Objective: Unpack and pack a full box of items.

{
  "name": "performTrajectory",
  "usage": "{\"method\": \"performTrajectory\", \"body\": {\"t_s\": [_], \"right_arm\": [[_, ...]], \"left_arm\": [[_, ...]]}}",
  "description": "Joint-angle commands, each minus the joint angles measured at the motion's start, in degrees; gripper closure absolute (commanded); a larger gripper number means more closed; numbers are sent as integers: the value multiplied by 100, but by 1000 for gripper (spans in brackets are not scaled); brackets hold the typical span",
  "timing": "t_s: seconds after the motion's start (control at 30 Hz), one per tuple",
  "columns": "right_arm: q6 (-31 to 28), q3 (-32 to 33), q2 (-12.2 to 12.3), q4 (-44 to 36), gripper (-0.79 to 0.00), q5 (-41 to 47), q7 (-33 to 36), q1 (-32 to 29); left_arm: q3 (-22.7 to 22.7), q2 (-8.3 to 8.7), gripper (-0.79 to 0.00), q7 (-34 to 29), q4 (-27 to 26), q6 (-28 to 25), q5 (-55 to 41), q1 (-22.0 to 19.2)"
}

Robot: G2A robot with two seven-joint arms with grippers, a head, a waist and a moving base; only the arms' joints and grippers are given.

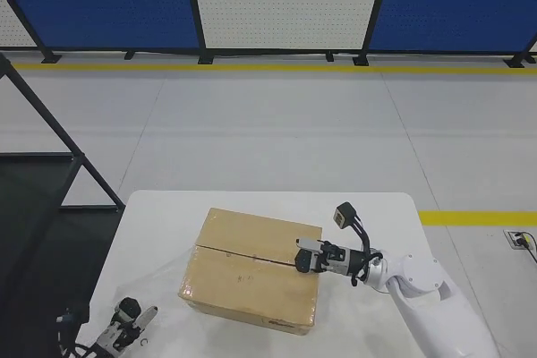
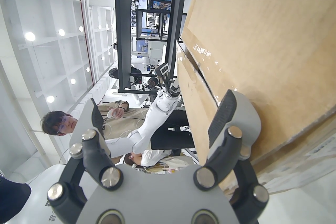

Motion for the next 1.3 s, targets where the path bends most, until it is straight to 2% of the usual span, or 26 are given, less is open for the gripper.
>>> {"method": "performTrajectory", "body": {"t_s": [0.0, 0.07, 0.1, 0.4, 0.6, 0.8, 1.1, 1.27], "right_arm": [[-12, -7, -1, 16, -785, 9, 4, 6], [-21, -12, 0, 27, -785, 13, 6, 10], [-24, -14, 0, 29, -785, 14, 6, 11], [-38, -32, 6, 50, -785, 56, 88, 28], [-23, -53, 4, 81, -785, 90, 95, 40], [-34, -76, 3, 109, -785, 106, 96, 46], [-18, -111, -2, 133, -785, 116, 79, 84], [5, -121, -2, 128, -785, 111, 52, 92]], "left_arm": [[-40, 18, -785, -611, 88, 108, -1145, -40], [-153, 57, -785, -1215, 132, 185, -1777, -99], [-295, 90, -785, -1338, 116, 152, -1573, -127], [-295, 90, -785, -1338, 116, 152, -1573, -127], [-121, 56, -785, -1519, -56, 904, -2007, -133], [11, 22, -785, -1806, -48, 1723, -2761, -334], [316, -30, -785, -1977, 185, 2458, -3091, -871], [446, -57, -785, -2087, 343, 2649, -3261, -1123]]}}
